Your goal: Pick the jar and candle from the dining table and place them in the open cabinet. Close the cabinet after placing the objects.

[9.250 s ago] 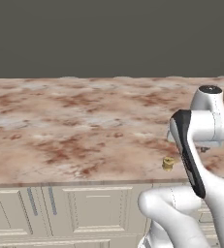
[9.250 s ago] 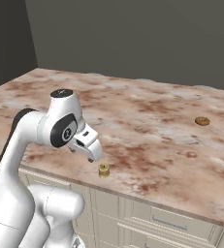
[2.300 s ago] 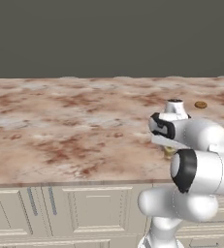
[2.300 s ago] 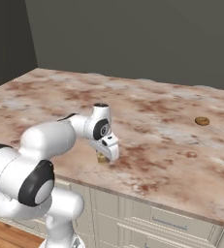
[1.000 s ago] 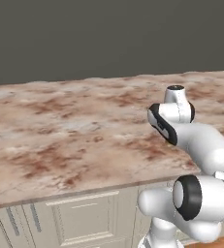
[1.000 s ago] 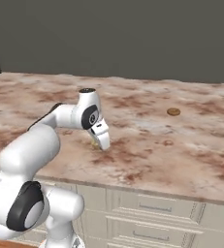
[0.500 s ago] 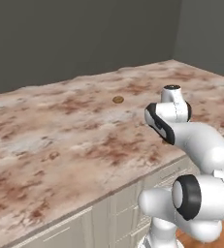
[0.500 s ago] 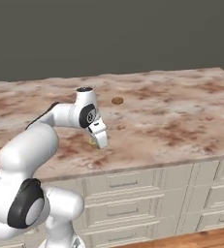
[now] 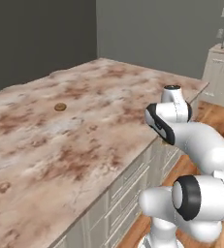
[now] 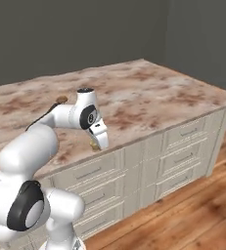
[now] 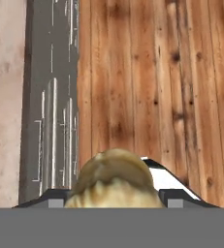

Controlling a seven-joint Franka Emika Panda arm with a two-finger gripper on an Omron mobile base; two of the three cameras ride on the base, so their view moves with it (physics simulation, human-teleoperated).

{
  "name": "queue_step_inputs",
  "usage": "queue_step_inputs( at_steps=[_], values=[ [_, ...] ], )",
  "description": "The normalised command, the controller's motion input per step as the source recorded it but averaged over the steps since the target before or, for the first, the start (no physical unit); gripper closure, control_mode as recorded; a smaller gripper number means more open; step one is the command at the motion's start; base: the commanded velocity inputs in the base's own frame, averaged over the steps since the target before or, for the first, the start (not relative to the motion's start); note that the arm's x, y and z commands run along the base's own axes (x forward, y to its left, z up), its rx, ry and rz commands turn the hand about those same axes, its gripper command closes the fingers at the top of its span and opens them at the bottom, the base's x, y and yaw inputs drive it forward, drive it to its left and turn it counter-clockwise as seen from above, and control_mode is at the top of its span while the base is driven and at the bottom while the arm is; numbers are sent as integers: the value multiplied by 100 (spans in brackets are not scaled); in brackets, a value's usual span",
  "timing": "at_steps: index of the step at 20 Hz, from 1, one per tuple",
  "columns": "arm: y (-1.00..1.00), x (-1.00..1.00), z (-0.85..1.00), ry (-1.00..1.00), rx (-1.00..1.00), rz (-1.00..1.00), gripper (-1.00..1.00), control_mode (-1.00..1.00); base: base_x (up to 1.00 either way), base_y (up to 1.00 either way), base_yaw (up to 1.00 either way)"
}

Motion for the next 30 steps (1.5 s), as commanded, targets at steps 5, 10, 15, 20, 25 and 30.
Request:
queue_step_inputs(
  at_steps=[5, 10, 15, 20, 25, 30],
  values=[
    [0, 0, 0, 0, 0, 0, 100, 100, -6, -9, -58],
    [0, 0, 0, 0, 0, 0, 100, 100, 4, -20, -54],
    [0, 0, 0, 0, 0, 0, 100, 100, 59, -1, -46],
    [0, 0, 0, 0, 0, 0, 100, 100, 89, 0, -42],
    [0, 0, 0, 0, 0, 0, 100, 100, 97, 0, -37],
    [0, 0, 0, 0, 0, 0, 100, 100, 100, 0, -35]
  ],
)
